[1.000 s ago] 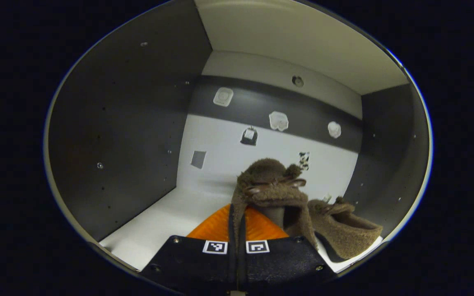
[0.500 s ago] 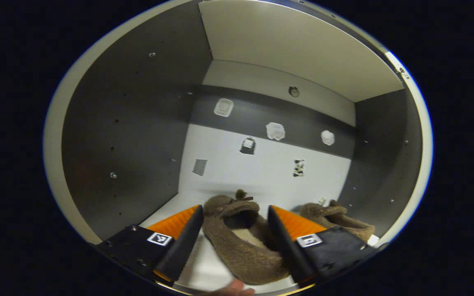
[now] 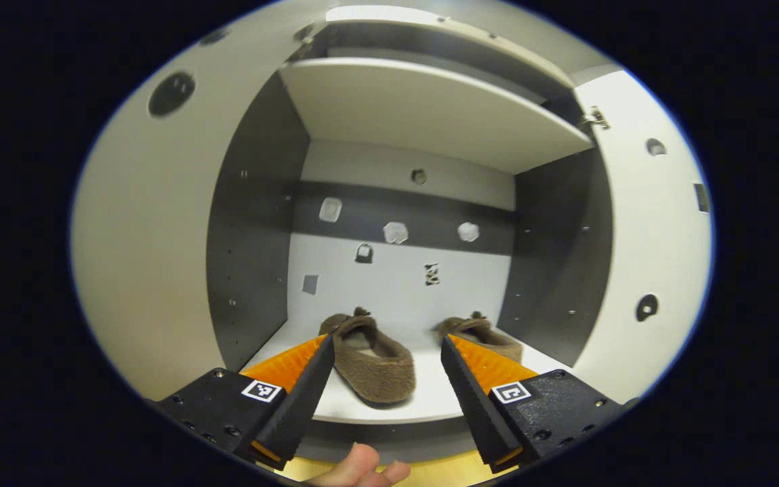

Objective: Grab one shoe with the right hand and put it into the shoe cabinet, grab the other shoe with the left hand and put it into the shoe cabinet; then close the right door with the right hand and the left door with the left hand.

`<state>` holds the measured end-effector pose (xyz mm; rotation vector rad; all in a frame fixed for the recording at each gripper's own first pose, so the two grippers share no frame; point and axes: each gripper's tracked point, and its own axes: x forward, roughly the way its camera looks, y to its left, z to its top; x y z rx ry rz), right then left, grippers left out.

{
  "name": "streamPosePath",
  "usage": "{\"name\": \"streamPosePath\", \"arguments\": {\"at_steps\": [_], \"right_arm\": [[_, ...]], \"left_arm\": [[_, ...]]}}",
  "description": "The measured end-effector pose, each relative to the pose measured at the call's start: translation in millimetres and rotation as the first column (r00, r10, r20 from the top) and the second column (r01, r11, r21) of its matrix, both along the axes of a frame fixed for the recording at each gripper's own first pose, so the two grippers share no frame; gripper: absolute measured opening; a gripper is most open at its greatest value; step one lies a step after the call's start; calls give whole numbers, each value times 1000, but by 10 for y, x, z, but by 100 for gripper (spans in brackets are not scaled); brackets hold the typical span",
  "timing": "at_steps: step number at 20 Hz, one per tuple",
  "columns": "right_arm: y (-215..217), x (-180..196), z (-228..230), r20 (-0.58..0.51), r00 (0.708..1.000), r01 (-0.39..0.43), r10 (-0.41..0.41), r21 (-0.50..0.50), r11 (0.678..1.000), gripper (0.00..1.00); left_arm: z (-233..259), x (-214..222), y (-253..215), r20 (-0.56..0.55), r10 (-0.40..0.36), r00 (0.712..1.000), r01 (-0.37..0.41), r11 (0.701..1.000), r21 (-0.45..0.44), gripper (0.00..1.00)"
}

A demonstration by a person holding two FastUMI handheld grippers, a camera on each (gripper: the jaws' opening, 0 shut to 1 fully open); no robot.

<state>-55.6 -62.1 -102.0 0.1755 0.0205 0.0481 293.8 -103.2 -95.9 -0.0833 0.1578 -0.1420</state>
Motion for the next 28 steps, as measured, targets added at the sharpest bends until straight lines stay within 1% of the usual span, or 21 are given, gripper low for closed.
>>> {"name": "streamPosePath", "arguments": {"at_steps": [3,4,5,7,8,10,11,12,13,14,15,16,17,18,20,21,22,23,25,26,28], "right_arm": [[-282,93,93,10,998,67,-67,-80,995,98],[-337,120,124,13,997,76,-75,-86,993,98],[-360,150,132,6,997,75,-74,-89,993,98],[-433,221,145,-14,998,63,-65,-108,992,98],[-493,270,172,-17,998,64,-67,-128,990,98],[-623,357,242,-17,998,64,-67,-161,985,99],[-664,425,262,-23,998,51,-56,-171,984,98],[-712,508,288,-30,999,36,-42,-172,984,98],[-783,603,273,-48,998,24,-33,-176,984,98],[-865,703,259,-66,997,22,-35,-184,983,98],[-988,823,253,-78,996,33,-48,-192,981,98],[-1091,946,251,-90,994,43,-62,-197,980,94],[-1172,1071,239,-104,992,47,-69,-195,980,94],[-1241,1185,238,-118,990,50,-74,-194,980,98],[-1323,1402,269,-132,989,38,-62,-177,984,99],[-1355,1485,295,-131,990,23,-45,-162,987,99],[-1359,1567,335,-124,992,1,-19,-149,989,99],[-1340,1662,381,-111,994,-30,14,-143,989,98],[-1337,1830,471,-89,993,-89,76,-152,984,99],[-1349,1907,491,-101,990,-113,97,-160,981,98],[-1374,2065,554,-129,984,-141,120,-166,976,99]], "left_arm": [[56,-547,-209,32,-75,997,73,996,59,96],[62,-713,-207,42,-77,996,75,996,50,94],[33,-863,-228,43,-81,996,80,996,33,96],[-84,-1169,-187,26,-79,996,79,997,22,94],[-119,-1282,-118,31,-64,997,63,998,27,96],[-203,-1552,-66,39,-74,997,72,996,50,96],[-214,-1687,-30,43,-76,996,74,996,43,99],[-215,-1812,1,39,-75,996,74,997,25,94],[-226,-1954,43,39,-73,997,73,997,8,99],[-237,-2088,112,32,-69,997,69,998,-1,96],[-203,-2210,187,40,-52,998,53,999,-3,99],[-134,-2322,270,66,-41,997,41,999,4,93],[-58,-2421,324,90,-33,995,31,999,15,96],[-3,-2528,385,112,-22,993,20,1000,21,96],[29,-2721,445,115,-16,993,13,999,32,92],[32,-2808,484,105,-7,994,3,999,35,96],[19,-2895,519,95,0,995,-3,999,36,93],[-7,-2978,535,80,3,997,-5,1000,30,96],[20,-3121,497,78,-16,997,15,1000,9,93],[39,-3174,484,85,-29,996,29,1000,8,96],[46,-3279,468,91,-55,994,54,998,18,93]]}}
